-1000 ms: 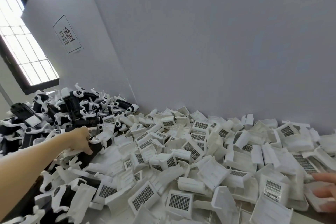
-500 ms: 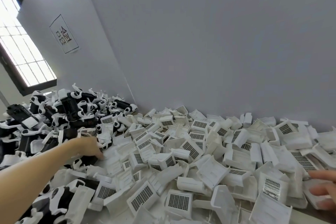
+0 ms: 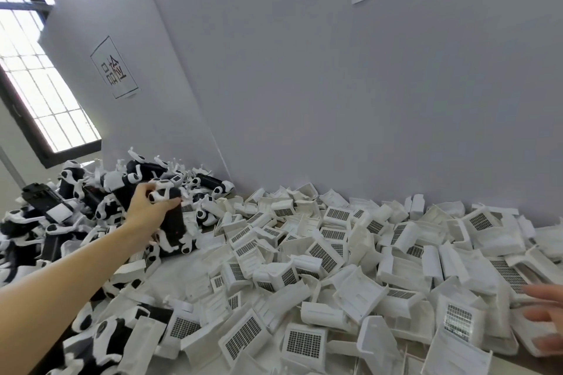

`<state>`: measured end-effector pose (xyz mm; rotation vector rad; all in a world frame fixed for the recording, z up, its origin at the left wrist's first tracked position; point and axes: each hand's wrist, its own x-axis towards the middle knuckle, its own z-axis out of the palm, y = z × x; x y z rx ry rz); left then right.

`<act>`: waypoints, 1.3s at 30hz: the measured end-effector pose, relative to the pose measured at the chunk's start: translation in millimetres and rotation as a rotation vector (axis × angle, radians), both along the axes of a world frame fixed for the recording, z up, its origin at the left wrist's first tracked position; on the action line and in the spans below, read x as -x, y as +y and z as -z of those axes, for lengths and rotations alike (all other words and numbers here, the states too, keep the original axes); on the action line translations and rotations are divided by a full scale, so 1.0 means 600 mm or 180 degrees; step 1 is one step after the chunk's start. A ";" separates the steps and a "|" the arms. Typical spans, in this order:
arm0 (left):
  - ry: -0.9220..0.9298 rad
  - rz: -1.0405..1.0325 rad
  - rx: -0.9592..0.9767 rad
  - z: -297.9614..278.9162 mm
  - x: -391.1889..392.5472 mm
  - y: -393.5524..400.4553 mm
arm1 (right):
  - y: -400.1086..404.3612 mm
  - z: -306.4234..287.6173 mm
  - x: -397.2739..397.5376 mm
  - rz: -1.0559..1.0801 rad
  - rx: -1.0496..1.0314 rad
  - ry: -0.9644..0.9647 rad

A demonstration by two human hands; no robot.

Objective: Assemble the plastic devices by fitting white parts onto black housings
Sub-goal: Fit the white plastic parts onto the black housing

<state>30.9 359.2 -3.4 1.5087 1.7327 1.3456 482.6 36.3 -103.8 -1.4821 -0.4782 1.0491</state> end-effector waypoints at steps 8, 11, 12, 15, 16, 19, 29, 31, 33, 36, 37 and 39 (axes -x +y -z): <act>-0.1552 0.1139 0.0056 -0.092 -0.195 -0.112 | -0.054 0.011 -0.004 -0.0264 -0.0272 -0.1127; -0.1882 0.1472 0.0363 -0.117 -0.293 -0.190 | -0.066 -0.013 0.006 0.0042 -0.0396 -0.1498; -0.2139 0.1614 0.0535 -0.120 -0.326 -0.220 | -0.064 -0.015 0.006 0.0198 -0.0378 -0.1500; -0.2922 0.2128 0.1083 -0.104 -0.422 -0.307 | -0.068 -0.037 0.015 0.0359 -0.0513 -0.1206; -0.3119 0.2273 0.1260 -0.091 -0.449 -0.336 | -0.071 -0.046 0.020 0.0318 -0.0620 -0.1004; -0.3459 0.2563 0.1693 -0.047 -0.514 -0.417 | -0.083 -0.073 0.026 0.0110 -0.0742 -0.0165; -0.2831 0.2384 0.1523 0.084 -0.584 -0.470 | -0.090 -0.062 0.017 -0.0417 -0.1030 0.0115; -0.2556 0.2579 0.1364 0.084 -0.583 -0.459 | -0.088 -0.057 0.018 -0.0300 -0.1164 -0.0238; -0.2354 0.2785 0.1231 0.081 -0.583 -0.456 | -0.085 -0.058 0.021 -0.0010 -0.1158 -0.0642; -0.1991 0.2959 0.1243 0.083 -0.587 -0.456 | -0.085 -0.066 0.025 0.0497 -0.1046 -0.1371; -0.1877 0.3030 0.1251 0.084 -0.590 -0.457 | -0.086 -0.068 0.026 0.0665 -0.1000 -0.1654; -0.1808 0.3219 0.1220 0.083 -0.594 -0.462 | -0.089 -0.071 0.028 0.0888 -0.0960 -0.2155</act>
